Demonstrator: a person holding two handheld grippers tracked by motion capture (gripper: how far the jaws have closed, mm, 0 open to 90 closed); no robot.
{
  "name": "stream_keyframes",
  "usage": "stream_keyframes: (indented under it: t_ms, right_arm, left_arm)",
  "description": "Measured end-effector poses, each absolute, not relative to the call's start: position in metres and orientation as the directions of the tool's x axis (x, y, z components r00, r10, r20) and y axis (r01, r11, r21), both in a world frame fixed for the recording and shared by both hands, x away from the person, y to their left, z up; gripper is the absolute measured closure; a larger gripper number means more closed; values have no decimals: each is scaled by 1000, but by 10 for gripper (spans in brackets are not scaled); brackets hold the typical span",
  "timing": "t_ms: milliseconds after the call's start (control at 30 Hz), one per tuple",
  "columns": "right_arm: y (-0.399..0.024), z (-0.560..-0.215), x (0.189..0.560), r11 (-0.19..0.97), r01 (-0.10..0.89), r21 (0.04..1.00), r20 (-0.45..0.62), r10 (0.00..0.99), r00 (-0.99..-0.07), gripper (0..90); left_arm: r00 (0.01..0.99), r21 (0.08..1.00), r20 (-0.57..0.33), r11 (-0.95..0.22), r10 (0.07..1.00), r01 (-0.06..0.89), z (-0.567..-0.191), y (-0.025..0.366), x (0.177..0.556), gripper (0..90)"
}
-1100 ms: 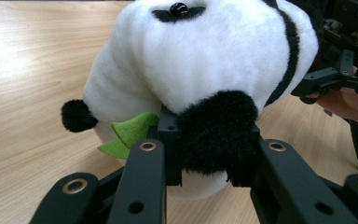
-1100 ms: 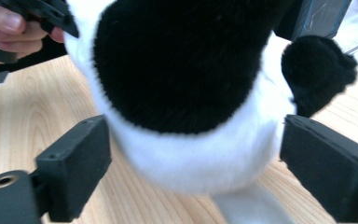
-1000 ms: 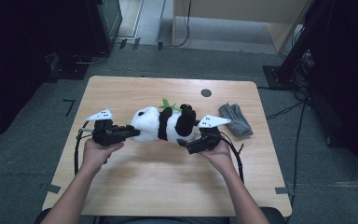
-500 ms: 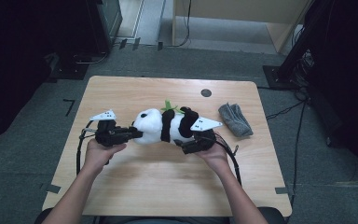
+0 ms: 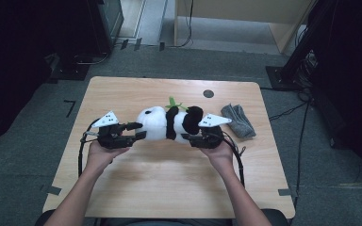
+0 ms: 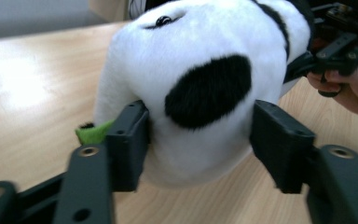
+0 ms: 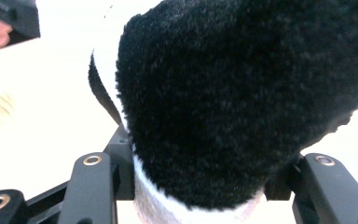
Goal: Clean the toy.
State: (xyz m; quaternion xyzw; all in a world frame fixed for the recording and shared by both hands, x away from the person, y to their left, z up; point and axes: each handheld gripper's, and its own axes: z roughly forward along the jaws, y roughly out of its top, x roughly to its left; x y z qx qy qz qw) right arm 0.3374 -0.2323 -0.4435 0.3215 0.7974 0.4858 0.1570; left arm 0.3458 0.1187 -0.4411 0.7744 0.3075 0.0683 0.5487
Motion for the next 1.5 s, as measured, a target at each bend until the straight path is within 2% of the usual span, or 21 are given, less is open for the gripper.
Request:
stream_keyframes:
  t_ms: [133,200,300,500,767,933,1067,1167,1300,1500]
  right_arm:
    - [-242,-436,340,293,392,872,102,675,-730,446]
    - [-247,-433,341,269,402,876,125,677,-725,449]
    - [-251,-427,339,235,413,880,166,661,-731,450]
    - [-251,-419,336,228,434,872,209,627,-750,449]
    - [-247,-418,335,238,459,856,254,580,-774,449]
    - [-241,-420,335,262,473,841,260,570,-779,450]
    - [-237,-424,335,266,498,826,288,560,-777,451]
    - [-232,-426,334,280,498,821,281,560,-779,450]
    - [-229,-427,335,291,498,817,263,580,-771,441]
    - [-231,-429,338,268,507,819,267,605,-750,352]
  left_arm:
    - [821,911,-161,-238,547,338,-444,126,344,348]
    - [830,906,-181,-239,527,349,-448,129,346,348]
    - [839,911,-163,-248,520,331,-453,131,346,347]
    - [868,926,-149,-241,473,290,-456,131,345,258]
    - [892,936,-67,-282,447,212,-455,125,340,148]
    - [879,915,-83,-314,470,254,-459,118,341,102]
    - [870,909,-92,-315,485,272,-460,116,343,103]
    - [859,899,-72,-341,506,276,-462,114,343,148]
    - [836,881,-115,-333,537,335,-461,112,345,336]
    - [792,864,-164,-302,589,403,-455,106,343,493]
